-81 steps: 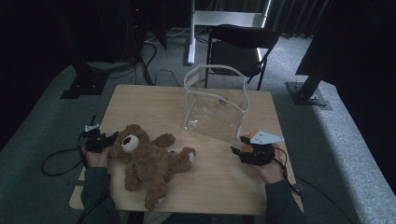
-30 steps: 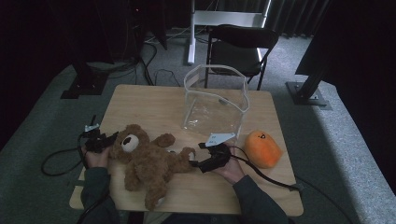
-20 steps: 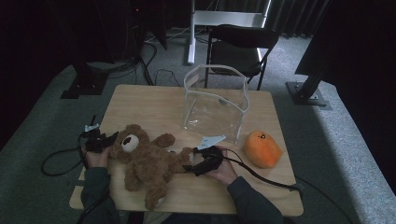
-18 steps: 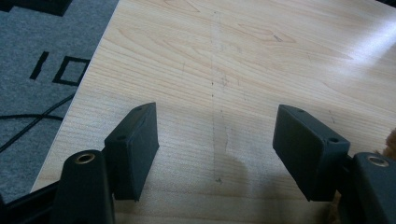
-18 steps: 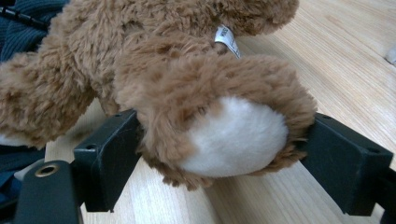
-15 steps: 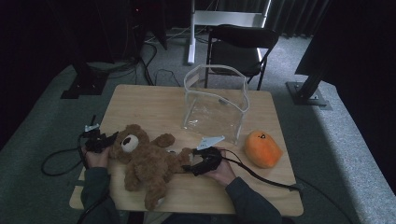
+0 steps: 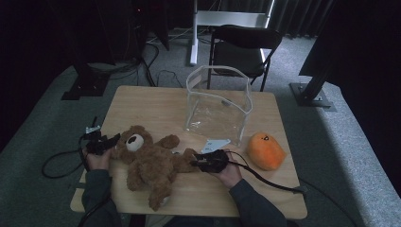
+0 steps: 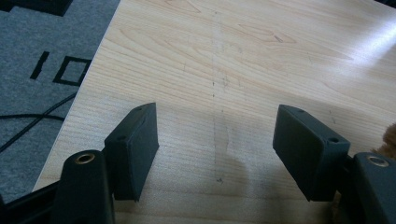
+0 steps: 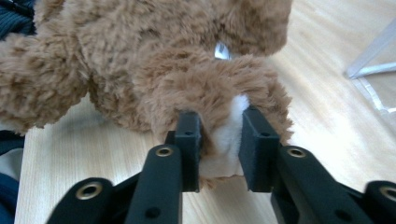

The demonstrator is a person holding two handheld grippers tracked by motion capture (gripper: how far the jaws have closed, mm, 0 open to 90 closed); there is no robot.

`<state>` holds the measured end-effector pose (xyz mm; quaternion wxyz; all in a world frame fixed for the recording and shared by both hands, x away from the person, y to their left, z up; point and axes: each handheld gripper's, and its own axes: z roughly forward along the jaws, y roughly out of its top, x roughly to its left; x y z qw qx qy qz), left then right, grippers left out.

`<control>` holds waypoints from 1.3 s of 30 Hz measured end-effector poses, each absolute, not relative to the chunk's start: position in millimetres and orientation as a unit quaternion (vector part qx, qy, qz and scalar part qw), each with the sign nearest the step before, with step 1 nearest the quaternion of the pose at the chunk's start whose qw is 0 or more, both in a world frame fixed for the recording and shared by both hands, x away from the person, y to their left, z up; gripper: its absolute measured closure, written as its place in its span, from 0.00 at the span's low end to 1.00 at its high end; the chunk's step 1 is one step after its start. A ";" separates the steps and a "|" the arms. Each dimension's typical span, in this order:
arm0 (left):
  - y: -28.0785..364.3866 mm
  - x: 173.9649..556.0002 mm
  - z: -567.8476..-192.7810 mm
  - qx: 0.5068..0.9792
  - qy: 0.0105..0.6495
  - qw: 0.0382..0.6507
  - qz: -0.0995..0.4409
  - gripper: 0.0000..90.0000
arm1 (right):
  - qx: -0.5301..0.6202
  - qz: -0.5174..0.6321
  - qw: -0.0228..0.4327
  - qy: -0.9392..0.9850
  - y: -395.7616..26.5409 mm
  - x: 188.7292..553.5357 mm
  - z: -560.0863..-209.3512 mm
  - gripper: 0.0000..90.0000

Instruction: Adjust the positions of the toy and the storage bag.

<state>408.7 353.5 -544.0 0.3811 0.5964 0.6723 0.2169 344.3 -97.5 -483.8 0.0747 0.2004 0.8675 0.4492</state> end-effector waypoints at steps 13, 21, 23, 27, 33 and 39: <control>353.1 408.5 -544.0 0.597 0.672 0.380 0.217 0.35 | 0.197 0.438 0.102 0.871 -123.4 339.4 -471.6 0.86; 352.7 408.5 -544.0 0.597 0.672 0.380 0.218 0.35 | 0.219 0.429 0.123 0.867 -157.8 338.2 -464.4 0.86; 353.0 408.3 -544.0 0.598 0.672 0.379 0.218 0.35 | 0.228 0.427 0.127 0.866 -168.3 338.5 -463.4 0.86; 352.5 408.3 -544.0 0.597 0.672 0.379 0.218 0.35 | 0.248 0.420 0.137 0.862 -189.8 337.7 -460.5 0.86; 351.8 408.2 -543.8 0.599 0.671 0.379 0.218 0.35 | 0.275 0.413 0.149 0.855 -217.8 336.3 -456.7 0.86; 349.5 408.4 -543.7 0.606 0.667 0.375 0.219 0.35 | 0.296 0.405 0.153 0.851 -237.1 338.6 -456.1 0.85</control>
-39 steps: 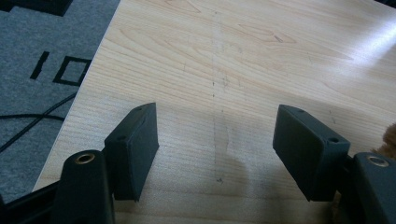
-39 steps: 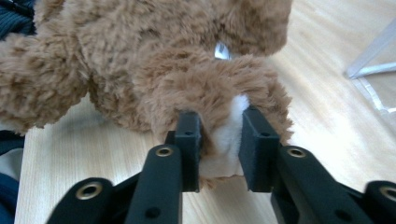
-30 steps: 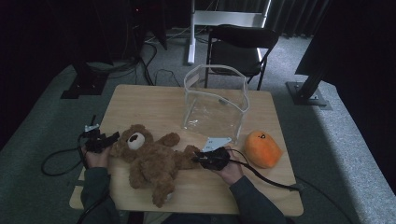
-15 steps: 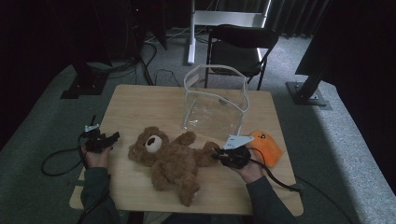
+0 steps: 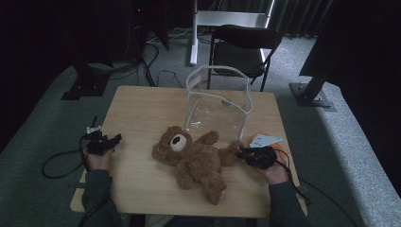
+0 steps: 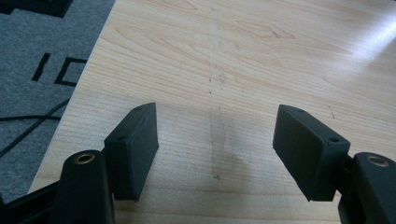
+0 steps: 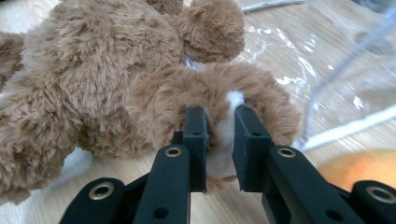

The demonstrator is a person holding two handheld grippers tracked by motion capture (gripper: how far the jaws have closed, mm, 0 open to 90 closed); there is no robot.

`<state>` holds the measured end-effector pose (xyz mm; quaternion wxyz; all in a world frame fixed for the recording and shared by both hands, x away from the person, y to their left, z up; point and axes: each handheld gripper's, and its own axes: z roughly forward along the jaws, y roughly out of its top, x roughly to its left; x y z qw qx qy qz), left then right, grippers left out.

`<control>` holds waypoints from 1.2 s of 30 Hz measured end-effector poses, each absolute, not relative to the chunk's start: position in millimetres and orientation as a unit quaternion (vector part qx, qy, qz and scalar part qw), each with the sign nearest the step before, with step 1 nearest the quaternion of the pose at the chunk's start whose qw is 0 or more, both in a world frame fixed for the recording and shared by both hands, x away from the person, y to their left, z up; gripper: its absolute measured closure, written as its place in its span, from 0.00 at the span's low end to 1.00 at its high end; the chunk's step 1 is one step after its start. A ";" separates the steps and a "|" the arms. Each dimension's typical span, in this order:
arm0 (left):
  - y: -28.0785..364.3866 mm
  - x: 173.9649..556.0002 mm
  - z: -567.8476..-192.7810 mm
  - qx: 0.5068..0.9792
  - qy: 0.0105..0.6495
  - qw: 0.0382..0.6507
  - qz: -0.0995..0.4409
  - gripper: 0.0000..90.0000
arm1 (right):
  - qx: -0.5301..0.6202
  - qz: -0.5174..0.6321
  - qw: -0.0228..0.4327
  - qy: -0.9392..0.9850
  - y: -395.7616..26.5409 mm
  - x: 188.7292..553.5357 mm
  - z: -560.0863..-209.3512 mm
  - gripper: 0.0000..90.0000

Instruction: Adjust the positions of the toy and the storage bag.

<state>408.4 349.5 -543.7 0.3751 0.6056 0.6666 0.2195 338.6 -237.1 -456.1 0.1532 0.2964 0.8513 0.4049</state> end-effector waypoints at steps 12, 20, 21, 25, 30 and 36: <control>334.4 411.1 -542.4 0.648 0.640 0.335 0.240 0.35 | 0.313 0.411 0.141 0.844 -245.8 345.5 -461.8 0.61; 328.2 416.5 -541.5 0.660 0.627 0.350 0.221 0.34 | 0.342 0.426 0.158 0.822 -251.9 352.9 -456.2 0.56; 325.9 417.7 -540.5 0.663 0.623 0.351 0.222 0.35 | 0.346 0.428 0.163 0.819 -252.7 354.5 -455.2 0.56; 312.7 421.7 -531.8 0.682 0.596 0.357 0.228 0.42 | 0.360 0.428 0.182 0.808 -253.8 359.5 -449.6 0.56; 294.9 429.3 -520.3 0.699 0.564 0.379 0.226 0.47 | 0.372 0.428 0.198 0.799 -250.8 367.6 -445.9 0.61; 272.7 440.4 -503.0 0.718 0.528 0.399 0.215 0.55 | 0.385 0.429 0.212 0.789 -250.0 374.8 -441.5 0.69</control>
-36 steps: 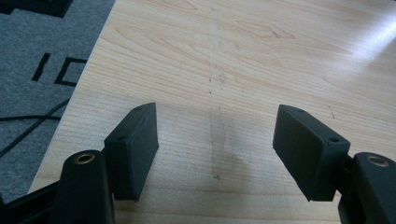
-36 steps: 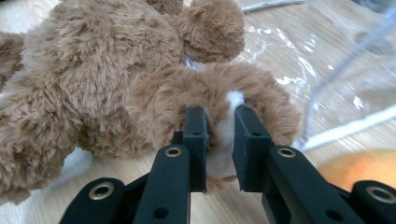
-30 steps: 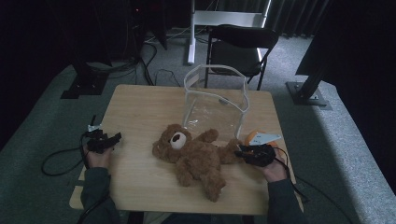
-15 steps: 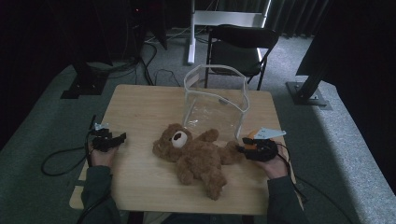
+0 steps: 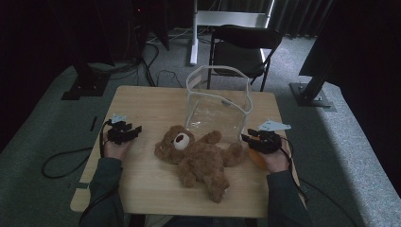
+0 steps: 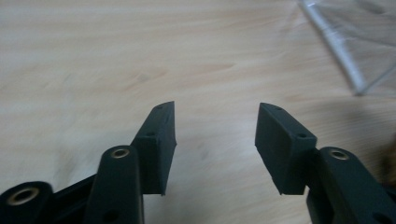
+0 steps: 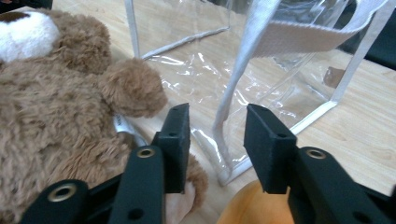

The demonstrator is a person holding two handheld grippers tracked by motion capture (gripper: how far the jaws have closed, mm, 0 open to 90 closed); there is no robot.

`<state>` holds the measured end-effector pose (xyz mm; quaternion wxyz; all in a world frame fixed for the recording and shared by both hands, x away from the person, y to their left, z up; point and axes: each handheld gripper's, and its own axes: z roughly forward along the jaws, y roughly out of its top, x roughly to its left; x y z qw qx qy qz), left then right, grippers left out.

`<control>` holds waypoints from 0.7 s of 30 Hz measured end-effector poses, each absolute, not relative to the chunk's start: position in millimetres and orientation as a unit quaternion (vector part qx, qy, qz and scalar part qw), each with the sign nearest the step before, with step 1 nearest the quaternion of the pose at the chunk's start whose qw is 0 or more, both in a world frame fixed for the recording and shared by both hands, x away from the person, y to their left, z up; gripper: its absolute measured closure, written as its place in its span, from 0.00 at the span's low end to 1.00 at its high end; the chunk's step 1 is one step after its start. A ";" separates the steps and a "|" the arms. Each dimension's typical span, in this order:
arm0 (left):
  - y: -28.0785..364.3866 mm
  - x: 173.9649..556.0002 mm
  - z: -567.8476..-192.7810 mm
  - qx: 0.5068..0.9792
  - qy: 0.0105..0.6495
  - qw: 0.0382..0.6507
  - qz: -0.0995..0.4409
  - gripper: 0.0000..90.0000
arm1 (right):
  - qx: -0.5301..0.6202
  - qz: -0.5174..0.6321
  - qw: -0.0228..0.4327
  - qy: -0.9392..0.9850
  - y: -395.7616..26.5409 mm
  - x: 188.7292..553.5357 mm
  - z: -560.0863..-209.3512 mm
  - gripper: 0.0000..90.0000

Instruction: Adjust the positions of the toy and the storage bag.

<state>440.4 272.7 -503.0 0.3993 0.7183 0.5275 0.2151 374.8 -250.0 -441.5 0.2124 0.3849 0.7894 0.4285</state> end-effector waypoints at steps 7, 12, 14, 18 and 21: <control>240.0 453.0 -479.9 0.752 0.471 0.411 0.209 0.59 | 0.386 0.435 0.216 0.784 -246.7 380.6 -438.1 0.75; 212.0 460.9 -467.2 0.776 0.430 0.414 0.205 0.59 | 0.387 0.437 0.218 0.783 -244.0 384.7 -436.4 0.77; 203.1 464.1 -463.0 0.783 0.416 0.416 0.205 0.59 | 0.389 0.435 0.220 0.782 -243.5 386.6 -436.4 0.79; 187.9 471.2 -456.4 0.796 0.393 0.416 0.198 0.59 | 0.392 0.433 0.220 0.781 -242.6 389.1 -437.3 0.82; 176.3 475.7 -451.0 0.803 0.378 0.418 0.194 0.59 | 0.391 0.431 0.223 0.782 -242.4 390.3 -437.4 0.84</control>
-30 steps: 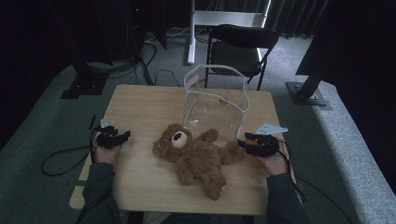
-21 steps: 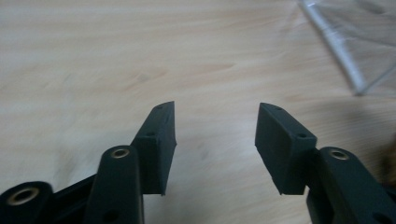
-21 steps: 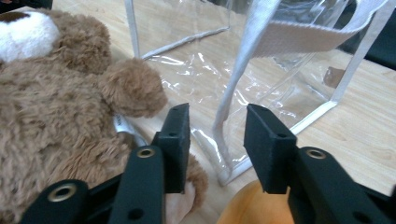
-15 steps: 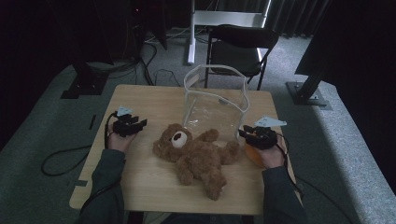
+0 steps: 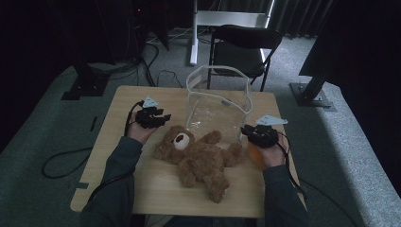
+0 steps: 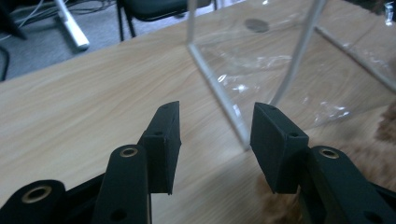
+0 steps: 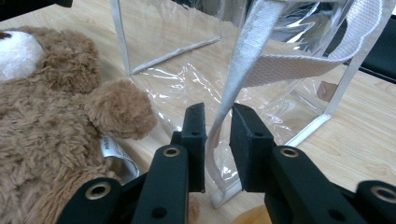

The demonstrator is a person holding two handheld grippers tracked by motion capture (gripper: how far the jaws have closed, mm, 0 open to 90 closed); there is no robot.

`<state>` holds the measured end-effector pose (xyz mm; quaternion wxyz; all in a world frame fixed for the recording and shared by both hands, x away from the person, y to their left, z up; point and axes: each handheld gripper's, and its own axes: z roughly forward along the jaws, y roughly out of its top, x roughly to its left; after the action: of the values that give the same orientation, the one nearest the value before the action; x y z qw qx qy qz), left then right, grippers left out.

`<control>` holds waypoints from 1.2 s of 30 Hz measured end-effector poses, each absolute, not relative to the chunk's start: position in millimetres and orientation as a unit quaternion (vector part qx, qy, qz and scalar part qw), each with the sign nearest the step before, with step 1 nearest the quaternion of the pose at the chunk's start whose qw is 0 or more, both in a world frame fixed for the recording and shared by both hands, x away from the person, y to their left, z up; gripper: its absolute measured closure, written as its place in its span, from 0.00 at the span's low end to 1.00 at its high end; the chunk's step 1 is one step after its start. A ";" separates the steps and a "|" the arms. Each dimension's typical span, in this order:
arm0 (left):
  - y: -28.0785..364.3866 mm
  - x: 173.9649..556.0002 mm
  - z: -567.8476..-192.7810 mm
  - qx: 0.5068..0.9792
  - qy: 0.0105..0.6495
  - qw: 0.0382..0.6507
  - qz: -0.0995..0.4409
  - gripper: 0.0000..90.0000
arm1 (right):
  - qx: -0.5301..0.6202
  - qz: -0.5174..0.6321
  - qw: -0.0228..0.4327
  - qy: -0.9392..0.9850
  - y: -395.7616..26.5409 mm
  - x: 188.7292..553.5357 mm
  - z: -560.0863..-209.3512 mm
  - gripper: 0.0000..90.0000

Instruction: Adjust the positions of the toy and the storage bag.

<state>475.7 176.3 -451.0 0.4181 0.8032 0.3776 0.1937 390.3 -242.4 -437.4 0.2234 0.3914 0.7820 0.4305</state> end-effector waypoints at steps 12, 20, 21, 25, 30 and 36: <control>128.9 485.3 -431.2 0.816 0.331 0.442 0.170 0.69 | 0.386 0.426 0.225 0.787 -241.7 393.4 -438.3 0.94; 111.0 488.0 -431.7 0.823 0.324 0.432 0.176 0.82 | 0.389 0.428 0.222 0.785 -240.8 395.3 -437.5 0.92; 110.9 488.2 -432.0 0.822 0.325 0.431 0.178 0.85 | 0.390 0.427 0.223 0.785 -240.6 395.6 -437.3 0.91; 111.8 488.3 -431.6 0.822 0.328 0.428 0.184 0.96 | 0.390 0.425 0.224 0.786 -237.5 397.2 -437.2 0.90; 108.7 487.0 -431.0 0.827 0.319 0.422 0.188 0.97 | 0.384 0.420 0.228 0.790 -231.5 398.8 -437.6 0.90; 109.3 480.4 -429.2 0.837 0.303 0.411 0.198 0.98 | 0.383 0.424 0.222 0.790 -231.2 399.1 -438.3 0.93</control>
<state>480.4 109.3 -429.2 0.4105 0.8370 0.3026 0.1983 399.1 -231.2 -438.3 0.2221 0.3828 0.7904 0.4235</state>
